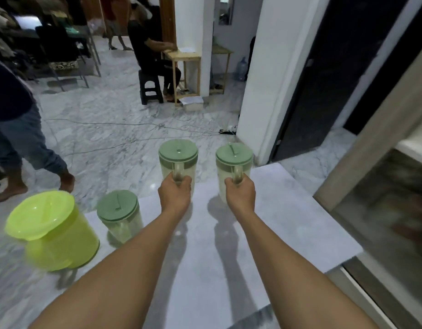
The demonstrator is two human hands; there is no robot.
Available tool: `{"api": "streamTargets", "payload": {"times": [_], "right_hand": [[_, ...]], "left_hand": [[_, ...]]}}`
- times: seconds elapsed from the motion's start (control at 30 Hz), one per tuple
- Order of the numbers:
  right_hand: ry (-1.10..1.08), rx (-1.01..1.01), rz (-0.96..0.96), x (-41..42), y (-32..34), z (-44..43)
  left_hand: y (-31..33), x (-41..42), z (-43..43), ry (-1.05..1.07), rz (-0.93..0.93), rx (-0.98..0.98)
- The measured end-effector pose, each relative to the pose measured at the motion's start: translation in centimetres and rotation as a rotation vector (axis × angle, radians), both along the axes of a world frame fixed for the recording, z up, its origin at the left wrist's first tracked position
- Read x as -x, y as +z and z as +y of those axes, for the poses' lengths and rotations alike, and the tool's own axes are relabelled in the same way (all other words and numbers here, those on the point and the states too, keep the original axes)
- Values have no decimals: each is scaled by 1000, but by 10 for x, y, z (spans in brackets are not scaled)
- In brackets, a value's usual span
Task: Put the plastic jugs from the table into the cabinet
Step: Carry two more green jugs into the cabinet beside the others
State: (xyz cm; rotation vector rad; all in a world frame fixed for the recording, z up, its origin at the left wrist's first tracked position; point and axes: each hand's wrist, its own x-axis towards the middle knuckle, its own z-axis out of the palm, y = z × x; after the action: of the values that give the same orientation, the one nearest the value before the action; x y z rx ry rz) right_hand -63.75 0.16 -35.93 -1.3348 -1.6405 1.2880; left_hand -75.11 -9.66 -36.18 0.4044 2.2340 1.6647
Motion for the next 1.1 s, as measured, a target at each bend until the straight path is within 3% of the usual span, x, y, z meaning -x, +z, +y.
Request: {"api": "streamTargets", "payload": {"times": [0.27, 0.47, 1.1], "right_hand": [[-295, -119, 108, -77, 101, -57], [-501, -239, 84, -166, 162, -100], [-1052, -425, 15, -533, 274, -271]], "left_hand": [[91, -48, -24, -326, 71, -124], [155, -115, -37, -554, 136, -197], [267, -469, -107, -1071, 155, -493]]}}
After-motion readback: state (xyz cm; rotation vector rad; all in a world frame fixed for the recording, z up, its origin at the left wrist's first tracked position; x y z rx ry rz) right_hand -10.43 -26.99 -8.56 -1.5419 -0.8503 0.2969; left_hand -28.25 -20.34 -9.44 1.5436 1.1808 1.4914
